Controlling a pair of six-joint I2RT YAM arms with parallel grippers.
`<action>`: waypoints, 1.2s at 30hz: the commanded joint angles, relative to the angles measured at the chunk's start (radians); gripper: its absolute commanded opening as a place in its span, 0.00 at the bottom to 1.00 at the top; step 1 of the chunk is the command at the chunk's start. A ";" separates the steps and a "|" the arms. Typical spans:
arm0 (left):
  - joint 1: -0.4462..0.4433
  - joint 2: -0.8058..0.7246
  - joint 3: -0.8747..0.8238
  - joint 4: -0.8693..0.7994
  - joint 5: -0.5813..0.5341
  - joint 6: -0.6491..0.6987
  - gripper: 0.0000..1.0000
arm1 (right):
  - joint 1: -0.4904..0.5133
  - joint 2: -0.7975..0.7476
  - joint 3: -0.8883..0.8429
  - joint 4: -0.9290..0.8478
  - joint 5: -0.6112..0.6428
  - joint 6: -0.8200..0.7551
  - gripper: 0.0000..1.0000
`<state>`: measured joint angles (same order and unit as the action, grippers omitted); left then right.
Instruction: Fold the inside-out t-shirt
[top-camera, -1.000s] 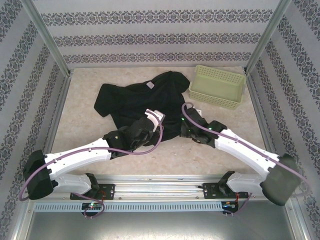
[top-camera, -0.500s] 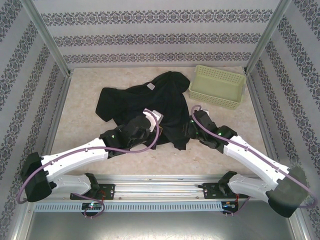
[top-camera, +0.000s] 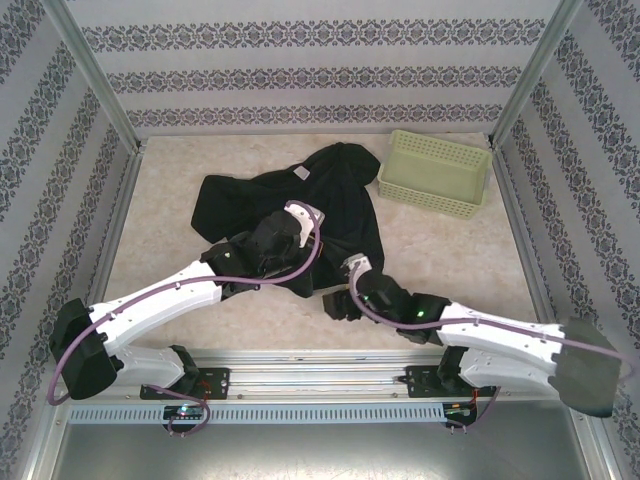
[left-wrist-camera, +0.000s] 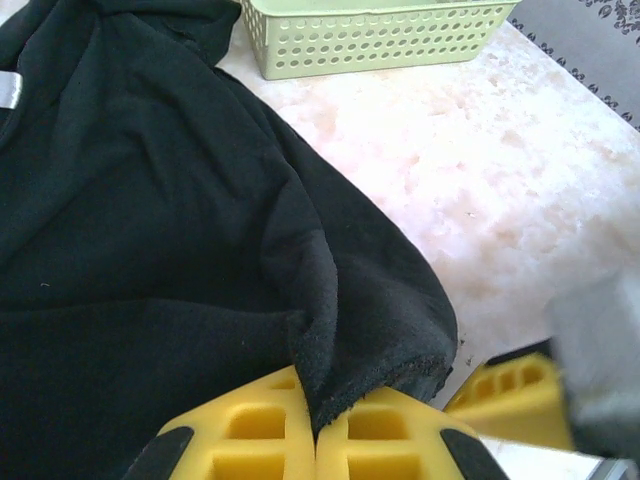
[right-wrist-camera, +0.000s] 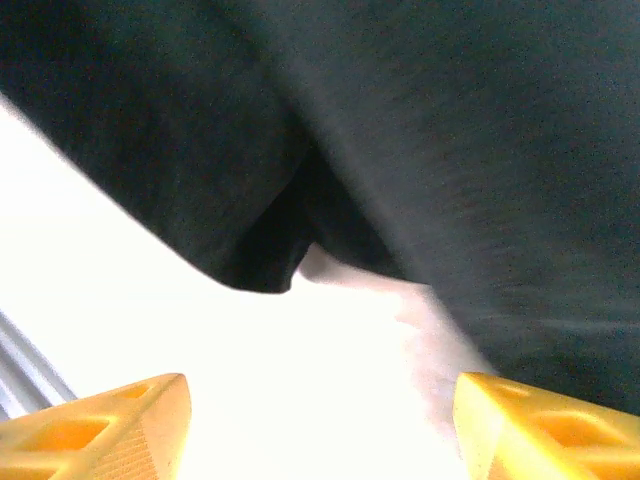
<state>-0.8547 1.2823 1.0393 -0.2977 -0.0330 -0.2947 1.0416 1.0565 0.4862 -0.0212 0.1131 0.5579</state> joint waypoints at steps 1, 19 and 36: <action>0.014 0.000 0.049 -0.033 0.009 0.019 0.00 | 0.042 0.087 -0.018 0.238 0.014 -0.130 0.72; 0.026 -0.088 0.054 -0.067 0.005 0.071 0.00 | -0.049 0.382 0.072 0.305 0.080 -0.407 0.78; 0.026 -0.185 0.042 -0.059 0.075 0.060 0.00 | -0.173 0.436 0.159 0.287 0.171 -0.490 0.80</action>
<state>-0.8410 1.1042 1.0382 -0.3557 -0.0090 -0.2390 0.8722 1.4609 0.6170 0.2256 0.2443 0.0589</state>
